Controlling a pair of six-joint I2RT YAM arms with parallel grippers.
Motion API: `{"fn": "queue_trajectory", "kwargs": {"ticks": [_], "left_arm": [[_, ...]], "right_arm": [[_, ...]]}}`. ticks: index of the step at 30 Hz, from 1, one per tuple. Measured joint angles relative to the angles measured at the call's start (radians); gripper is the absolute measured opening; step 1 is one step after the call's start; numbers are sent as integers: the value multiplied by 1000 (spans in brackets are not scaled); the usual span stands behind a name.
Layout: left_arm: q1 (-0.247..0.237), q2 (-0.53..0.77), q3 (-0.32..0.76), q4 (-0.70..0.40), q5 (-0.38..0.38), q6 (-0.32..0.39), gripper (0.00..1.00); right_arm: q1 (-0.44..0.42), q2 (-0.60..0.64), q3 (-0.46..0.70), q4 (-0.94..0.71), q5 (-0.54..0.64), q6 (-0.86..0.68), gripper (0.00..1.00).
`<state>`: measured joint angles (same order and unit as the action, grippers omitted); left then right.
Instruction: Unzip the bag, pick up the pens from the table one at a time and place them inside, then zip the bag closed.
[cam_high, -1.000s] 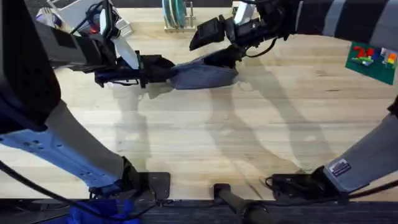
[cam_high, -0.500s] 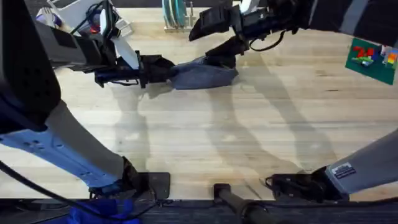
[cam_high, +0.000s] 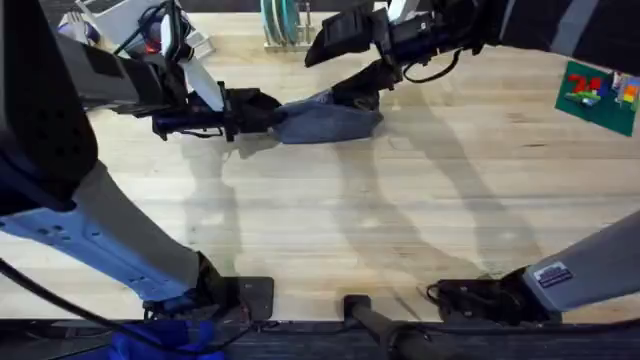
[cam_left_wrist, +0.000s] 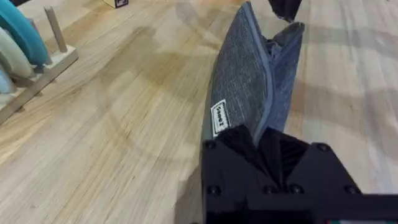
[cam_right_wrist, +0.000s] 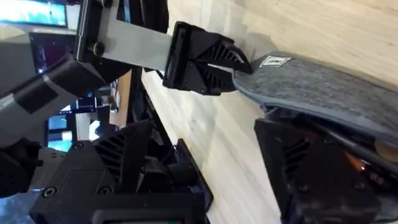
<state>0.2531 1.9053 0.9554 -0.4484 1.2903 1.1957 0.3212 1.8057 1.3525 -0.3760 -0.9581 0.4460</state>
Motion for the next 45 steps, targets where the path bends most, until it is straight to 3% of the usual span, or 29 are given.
{"fn": "queue_trajectory", "kwargs": {"ticks": [8,22,36,45], "left_arm": [[0,0,0,0,0,0,41],[0,0,0,0,0,0,42],[0,0,0,0,0,-7,41],[0,0,0,0,0,-8,41]], "right_arm": [[-26,0,0,-111,66,-25,995],[-36,0,0,-272,323,-119,995],[-30,4,0,-204,339,-126,996],[-4,68,0,-136,320,-112,995]]}}
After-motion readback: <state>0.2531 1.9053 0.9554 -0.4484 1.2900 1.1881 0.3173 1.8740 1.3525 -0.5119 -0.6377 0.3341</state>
